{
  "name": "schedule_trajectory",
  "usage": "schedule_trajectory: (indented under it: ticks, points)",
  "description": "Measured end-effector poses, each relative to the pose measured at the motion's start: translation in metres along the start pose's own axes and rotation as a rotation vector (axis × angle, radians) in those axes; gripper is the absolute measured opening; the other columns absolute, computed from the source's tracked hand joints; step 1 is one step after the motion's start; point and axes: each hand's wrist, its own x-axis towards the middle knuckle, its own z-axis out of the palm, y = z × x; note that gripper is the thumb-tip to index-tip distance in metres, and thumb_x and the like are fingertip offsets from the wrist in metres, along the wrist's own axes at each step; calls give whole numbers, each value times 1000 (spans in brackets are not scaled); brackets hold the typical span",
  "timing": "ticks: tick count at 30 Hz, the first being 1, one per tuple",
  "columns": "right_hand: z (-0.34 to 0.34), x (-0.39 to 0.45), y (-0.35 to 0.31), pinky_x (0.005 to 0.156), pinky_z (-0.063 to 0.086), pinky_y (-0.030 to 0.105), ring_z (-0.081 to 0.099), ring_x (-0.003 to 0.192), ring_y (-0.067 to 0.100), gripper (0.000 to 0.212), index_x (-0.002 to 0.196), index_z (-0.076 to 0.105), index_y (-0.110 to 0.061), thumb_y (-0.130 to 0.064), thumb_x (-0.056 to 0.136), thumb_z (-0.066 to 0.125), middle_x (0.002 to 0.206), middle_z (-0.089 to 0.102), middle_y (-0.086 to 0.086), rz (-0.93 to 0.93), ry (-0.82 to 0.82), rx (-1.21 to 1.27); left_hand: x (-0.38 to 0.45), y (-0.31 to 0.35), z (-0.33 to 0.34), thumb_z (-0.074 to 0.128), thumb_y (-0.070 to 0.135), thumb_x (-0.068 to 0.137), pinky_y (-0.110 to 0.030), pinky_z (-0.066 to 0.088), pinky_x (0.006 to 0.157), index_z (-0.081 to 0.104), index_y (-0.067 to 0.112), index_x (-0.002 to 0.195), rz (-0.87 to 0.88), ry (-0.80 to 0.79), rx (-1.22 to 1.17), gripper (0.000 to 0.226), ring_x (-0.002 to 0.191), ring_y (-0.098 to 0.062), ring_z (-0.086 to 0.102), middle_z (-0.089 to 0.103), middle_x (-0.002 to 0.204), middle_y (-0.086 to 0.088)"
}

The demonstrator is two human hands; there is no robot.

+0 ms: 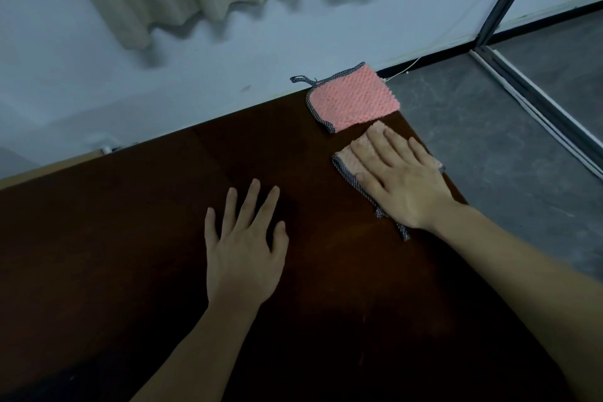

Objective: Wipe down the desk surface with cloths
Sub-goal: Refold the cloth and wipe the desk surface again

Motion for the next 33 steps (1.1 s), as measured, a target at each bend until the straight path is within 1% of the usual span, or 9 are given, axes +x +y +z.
schedule_trajectory:
  ticks: [5,10,14,20,22,25,27,30,33]
  points:
    - [1,-9,2,123,-16,39,-22,154,17,73,157,-17,-44,-67,88,-14,167,-24,-6,13,-17,19,1,0,-1,1,62,91,-46,-8,125,9,47,158,1,-6,1,69,155,-13,-12,-4,167,17]
    - [14,-61,1,124,-14,40,-24,153,17,64,153,-23,-46,-64,92,-15,166,-27,-6,39,-7,11,-1,-1,-2,-3,62,91,-47,-9,125,1,49,157,3,-26,10,68,153,-13,-17,-11,167,17]
    - [20,-87,1,123,-15,37,-23,154,16,62,154,-16,-49,-65,94,-13,166,-24,-8,64,3,3,0,1,-6,5,56,98,-49,-9,125,-8,47,157,1,-67,28,61,153,-15,-21,-18,166,15]
    - [11,-46,2,124,-10,39,-17,155,16,78,157,-11,-48,-70,83,-18,167,-19,-8,127,45,24,-2,1,-3,10,54,100,-51,-6,125,-7,46,158,20,-26,30,60,154,-18,-17,-13,168,12]
    - [7,-30,2,125,-7,41,-15,156,16,75,159,-8,-46,-70,88,-12,169,-16,-6,148,44,28,-2,0,-1,12,53,101,-51,-4,125,-4,45,158,30,-13,36,60,155,-19,-14,-10,169,11]
    - [7,-25,-1,126,-6,43,-14,156,17,61,161,-4,-43,-61,103,5,170,-14,-3,185,35,28,-1,-2,1,15,52,104,-52,-3,125,-1,45,159,41,-2,32,58,156,-20,-12,-8,169,11]
    - [10,-39,-5,126,-7,42,-13,156,17,61,161,-4,-42,-59,104,7,170,-14,-3,195,47,29,-2,-2,2,17,51,105,-53,-2,125,1,44,159,49,4,14,57,156,-20,-10,-5,169,10]
    - [21,-74,-12,126,-8,41,-14,156,16,68,160,-6,-45,-66,95,-2,170,-14,-5,176,64,35,-2,-2,2,17,51,106,-54,-1,125,5,44,160,61,25,0,56,156,-20,-8,-1,170,10]
    - [31,-106,-16,126,-7,40,-15,155,14,86,158,-8,-48,-80,78,-19,169,-15,-8,170,62,29,-1,-2,3,16,51,106,-55,0,125,7,43,160,70,22,-4,55,156,-21,-6,1,170,9]
